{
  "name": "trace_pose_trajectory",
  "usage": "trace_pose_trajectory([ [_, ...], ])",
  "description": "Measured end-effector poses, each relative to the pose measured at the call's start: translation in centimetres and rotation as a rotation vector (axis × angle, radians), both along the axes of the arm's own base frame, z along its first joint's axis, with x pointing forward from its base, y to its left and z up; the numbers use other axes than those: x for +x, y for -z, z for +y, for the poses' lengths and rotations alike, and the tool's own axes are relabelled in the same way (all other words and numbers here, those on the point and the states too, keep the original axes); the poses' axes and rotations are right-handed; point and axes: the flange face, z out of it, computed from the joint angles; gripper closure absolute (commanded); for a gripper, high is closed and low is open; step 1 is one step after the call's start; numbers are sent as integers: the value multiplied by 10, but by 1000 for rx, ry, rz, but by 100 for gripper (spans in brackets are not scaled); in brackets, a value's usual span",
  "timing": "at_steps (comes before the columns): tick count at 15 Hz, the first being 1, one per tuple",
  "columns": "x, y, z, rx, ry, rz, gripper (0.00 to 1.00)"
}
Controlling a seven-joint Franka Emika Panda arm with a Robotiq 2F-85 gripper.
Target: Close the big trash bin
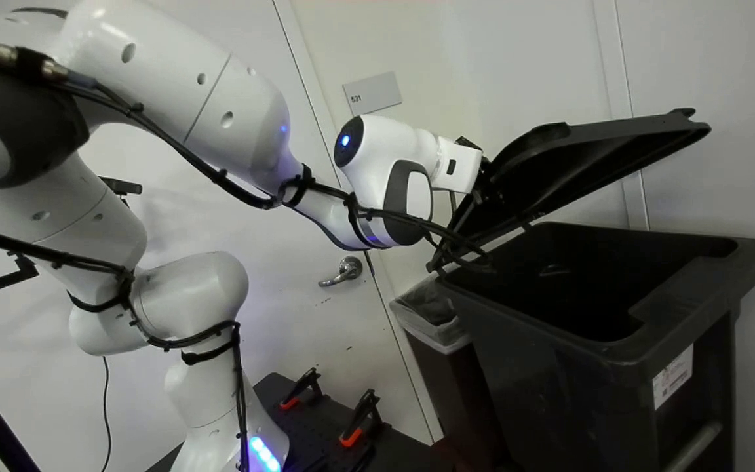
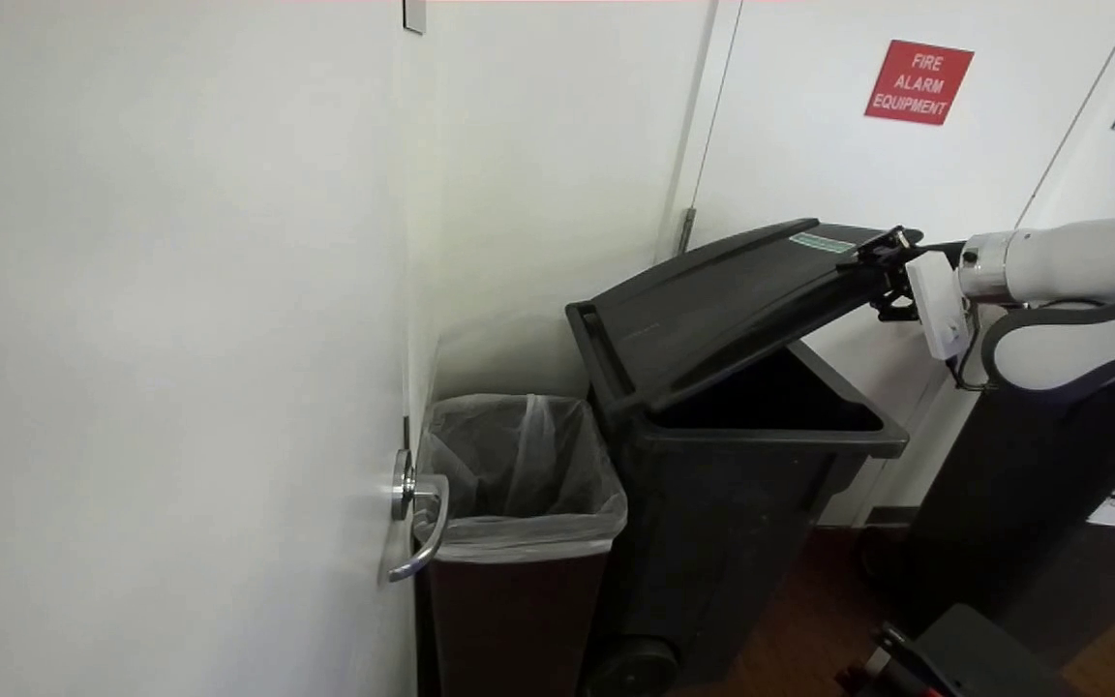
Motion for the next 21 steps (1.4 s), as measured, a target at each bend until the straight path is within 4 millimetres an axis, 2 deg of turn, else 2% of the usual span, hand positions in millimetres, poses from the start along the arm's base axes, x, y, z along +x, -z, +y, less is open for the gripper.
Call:
trace_pose_trajectory([
  [9, -6, 95, -67, 210, 78, -34, 76],
  [13, -5, 133, -83, 289, 115, -38, 76],
  [17, -2, 152, -91, 325, 128, -50, 76],
  [18, -2, 154, -92, 328, 128, -56, 51],
  [21, -8, 157, -93, 324, 120, -73, 51],
])
